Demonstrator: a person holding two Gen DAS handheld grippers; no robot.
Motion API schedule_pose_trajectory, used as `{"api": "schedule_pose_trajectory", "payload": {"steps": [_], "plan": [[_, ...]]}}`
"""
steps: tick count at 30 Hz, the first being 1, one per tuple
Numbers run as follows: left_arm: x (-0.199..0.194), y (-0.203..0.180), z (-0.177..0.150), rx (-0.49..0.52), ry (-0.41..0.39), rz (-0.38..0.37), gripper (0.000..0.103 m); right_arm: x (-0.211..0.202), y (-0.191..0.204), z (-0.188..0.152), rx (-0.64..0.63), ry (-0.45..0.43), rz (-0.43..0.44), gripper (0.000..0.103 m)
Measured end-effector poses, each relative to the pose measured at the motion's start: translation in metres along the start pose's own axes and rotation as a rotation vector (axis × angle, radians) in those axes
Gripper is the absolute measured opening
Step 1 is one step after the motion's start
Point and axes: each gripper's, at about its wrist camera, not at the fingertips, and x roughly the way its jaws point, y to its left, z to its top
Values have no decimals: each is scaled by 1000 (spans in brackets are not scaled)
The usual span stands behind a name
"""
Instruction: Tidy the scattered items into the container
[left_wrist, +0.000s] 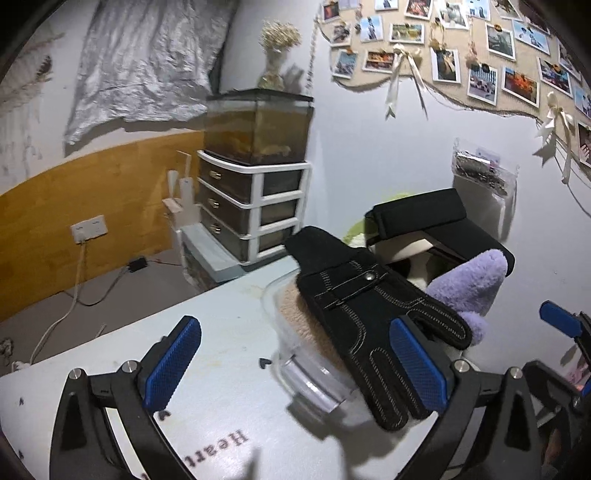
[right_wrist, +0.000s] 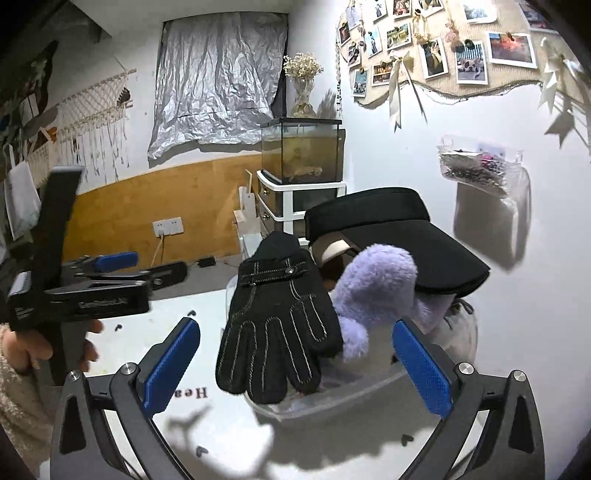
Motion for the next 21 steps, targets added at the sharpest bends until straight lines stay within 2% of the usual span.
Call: {"api": "schedule_pose_trajectory", "payload": {"steps": [12, 21], "plan": [[-60, 25, -40, -51, -18, 75, 103, -34, 4, -20, 24, -30, 1, 103], [-95, 31, -61, -26, -34, 103, 103, -56, 19, -33, 23, -44, -4, 103]]}}
